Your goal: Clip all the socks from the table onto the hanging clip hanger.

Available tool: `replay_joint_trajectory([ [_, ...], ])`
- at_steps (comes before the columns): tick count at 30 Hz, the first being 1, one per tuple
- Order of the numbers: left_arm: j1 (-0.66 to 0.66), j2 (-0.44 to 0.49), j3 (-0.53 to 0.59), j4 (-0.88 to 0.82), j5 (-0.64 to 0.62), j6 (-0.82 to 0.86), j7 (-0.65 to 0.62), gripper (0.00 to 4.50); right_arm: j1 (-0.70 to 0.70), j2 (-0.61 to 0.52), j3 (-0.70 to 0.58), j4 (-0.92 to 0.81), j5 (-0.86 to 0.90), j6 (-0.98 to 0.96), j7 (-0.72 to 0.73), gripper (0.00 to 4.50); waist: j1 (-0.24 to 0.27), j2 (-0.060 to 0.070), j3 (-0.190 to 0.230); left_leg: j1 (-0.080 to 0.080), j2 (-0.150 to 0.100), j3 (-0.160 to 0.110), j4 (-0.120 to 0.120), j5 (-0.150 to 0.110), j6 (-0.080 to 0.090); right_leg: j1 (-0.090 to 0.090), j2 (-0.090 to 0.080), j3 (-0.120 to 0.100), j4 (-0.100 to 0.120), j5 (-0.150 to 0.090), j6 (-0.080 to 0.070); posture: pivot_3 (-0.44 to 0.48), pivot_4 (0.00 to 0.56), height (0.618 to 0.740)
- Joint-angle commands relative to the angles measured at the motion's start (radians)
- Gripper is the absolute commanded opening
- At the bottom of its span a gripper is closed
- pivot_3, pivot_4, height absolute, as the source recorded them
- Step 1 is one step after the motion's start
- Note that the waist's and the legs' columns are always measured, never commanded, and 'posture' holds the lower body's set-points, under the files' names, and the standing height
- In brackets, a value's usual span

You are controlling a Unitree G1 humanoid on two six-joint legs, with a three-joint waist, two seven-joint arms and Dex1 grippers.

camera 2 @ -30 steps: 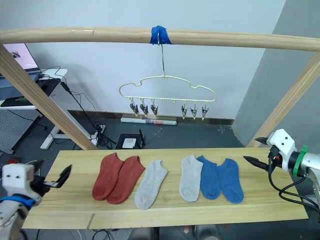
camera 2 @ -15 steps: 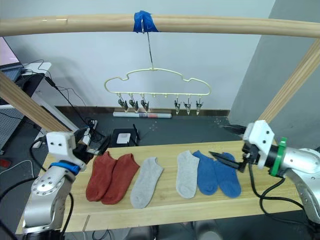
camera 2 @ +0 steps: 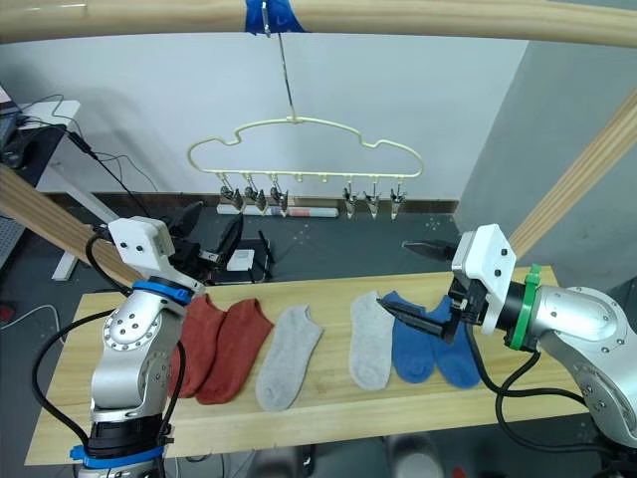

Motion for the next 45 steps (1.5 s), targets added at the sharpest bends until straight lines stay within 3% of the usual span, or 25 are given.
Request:
replay_joint_trajectory([
  [1,-0.033,-0.022,-0.012,0.012,0.002,-0.039,0.011,3.41,-0.041,0.009,0.005,-0.041,0.038,0.013,-0.027,4.5,0.0,-0.001,0.004,-0.001,0.0,-0.001,0.0,0.0,0.0,-0.001,0.0,-0.001,0.0,0.0,0.0,-0.276,0.351,0.737],
  [36,-0.132,-0.071,-0.002,0.034,0.035,-0.068,0.142,3.41,-0.224,0.014,0.035,-0.007,0.178,0.096,-0.045,4.5,-0.022,-0.003,0.021,-0.003,0.0,-0.001,-0.001,0.0,0.0,-0.003,0.0,-0.001,-0.001,0.0,0.001,-0.28,0.349,0.737],
  [39,-0.139,-0.072,-0.004,0.029,0.035,-0.069,0.143,2.85,-0.223,0.013,0.037,-0.004,0.171,0.094,-0.042,4.5,-0.022,-0.003,0.023,-0.003,0.0,-0.001,-0.001,0.0,0.0,-0.003,0.0,-0.001,-0.001,-0.001,0.001,-0.28,0.349,0.737],
  [45,-0.137,-0.072,-0.008,0.015,0.033,-0.07,0.137,1.09,-0.221,0.014,0.037,-0.003,0.168,0.093,-0.043,4.5,-0.022,-0.003,0.023,-0.003,0.0,-0.001,-0.001,0.0,0.0,-0.003,0.0,-0.001,-0.001,-0.001,0.001,-0.276,0.35,0.737],
])
